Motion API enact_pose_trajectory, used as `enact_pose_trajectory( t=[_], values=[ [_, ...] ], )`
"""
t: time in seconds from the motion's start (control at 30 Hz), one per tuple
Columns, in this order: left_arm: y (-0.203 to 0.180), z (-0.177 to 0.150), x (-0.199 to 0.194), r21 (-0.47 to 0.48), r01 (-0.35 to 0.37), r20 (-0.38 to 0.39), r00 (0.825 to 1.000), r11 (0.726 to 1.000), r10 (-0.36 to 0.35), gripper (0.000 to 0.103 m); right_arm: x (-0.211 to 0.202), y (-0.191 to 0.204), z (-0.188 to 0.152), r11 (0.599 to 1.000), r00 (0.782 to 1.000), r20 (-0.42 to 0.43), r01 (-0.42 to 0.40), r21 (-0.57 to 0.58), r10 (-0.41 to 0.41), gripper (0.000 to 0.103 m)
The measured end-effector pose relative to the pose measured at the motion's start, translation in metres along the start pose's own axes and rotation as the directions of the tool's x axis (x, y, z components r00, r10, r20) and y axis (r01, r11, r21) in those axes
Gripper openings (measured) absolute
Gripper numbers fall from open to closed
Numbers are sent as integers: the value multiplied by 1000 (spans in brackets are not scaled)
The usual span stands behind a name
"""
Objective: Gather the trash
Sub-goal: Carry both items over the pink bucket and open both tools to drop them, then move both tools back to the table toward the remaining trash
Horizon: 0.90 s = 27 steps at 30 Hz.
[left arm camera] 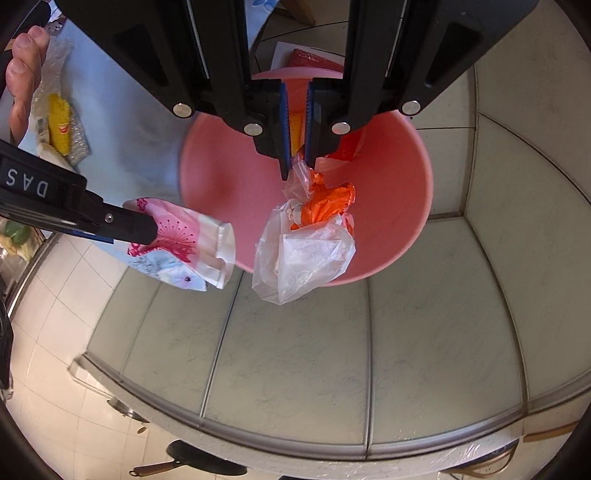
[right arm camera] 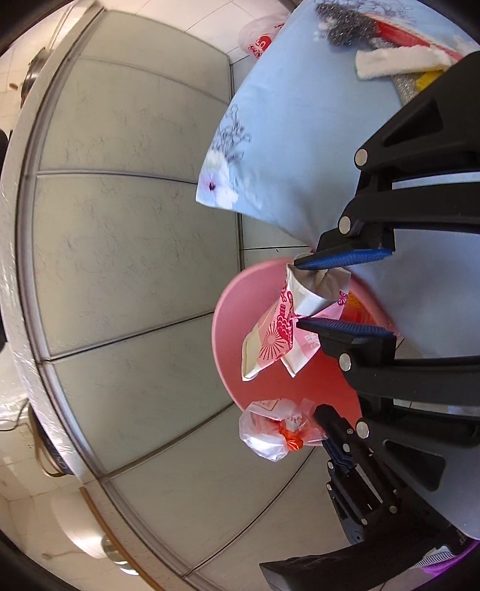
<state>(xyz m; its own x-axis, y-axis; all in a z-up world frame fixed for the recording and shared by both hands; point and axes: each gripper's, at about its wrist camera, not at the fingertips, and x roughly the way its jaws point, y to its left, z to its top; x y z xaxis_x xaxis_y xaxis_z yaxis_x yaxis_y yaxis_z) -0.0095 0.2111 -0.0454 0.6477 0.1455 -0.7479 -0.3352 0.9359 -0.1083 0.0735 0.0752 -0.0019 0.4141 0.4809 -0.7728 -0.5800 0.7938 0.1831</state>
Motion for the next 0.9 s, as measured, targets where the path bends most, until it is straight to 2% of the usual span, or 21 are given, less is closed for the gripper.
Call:
enact_pose_trajectory(
  t=[0.2, 0.53, 0.57, 0.6, 0.67, 0.9],
  values=[
    [5, -2, 18, 0, -19, -20, 1000, 1000, 19, 6, 28, 12, 5, 999, 999, -48, 10, -39, -12, 27],
    [5, -4, 25, -25, -25, -33, 999, 999, 24, 10, 44, 18, 11, 998, 997, -71, 5, -58, -9, 28],
    [5, -4, 24, -28, -20, -30, 999, 999, 19, 10, 44, 18, 12, 998, 997, -72, 4, -57, -8, 31],
    [6, -3, 25, -27, -18, -29, 999, 999, 17, 12, 44, 18, 13, 999, 998, -70, 0, -55, -4, 41],
    [6, -2, 24, -25, -20, -28, 999, 999, 19, 22, 43, 17, 15, 999, 998, -62, -8, -53, 5, 46],
    [5, 1, 16, -20, -21, -2, 1000, 1000, 21, 36, 31, 18, 16, 997, 1000, -23, -9, -77, 8, 46]
  ],
)
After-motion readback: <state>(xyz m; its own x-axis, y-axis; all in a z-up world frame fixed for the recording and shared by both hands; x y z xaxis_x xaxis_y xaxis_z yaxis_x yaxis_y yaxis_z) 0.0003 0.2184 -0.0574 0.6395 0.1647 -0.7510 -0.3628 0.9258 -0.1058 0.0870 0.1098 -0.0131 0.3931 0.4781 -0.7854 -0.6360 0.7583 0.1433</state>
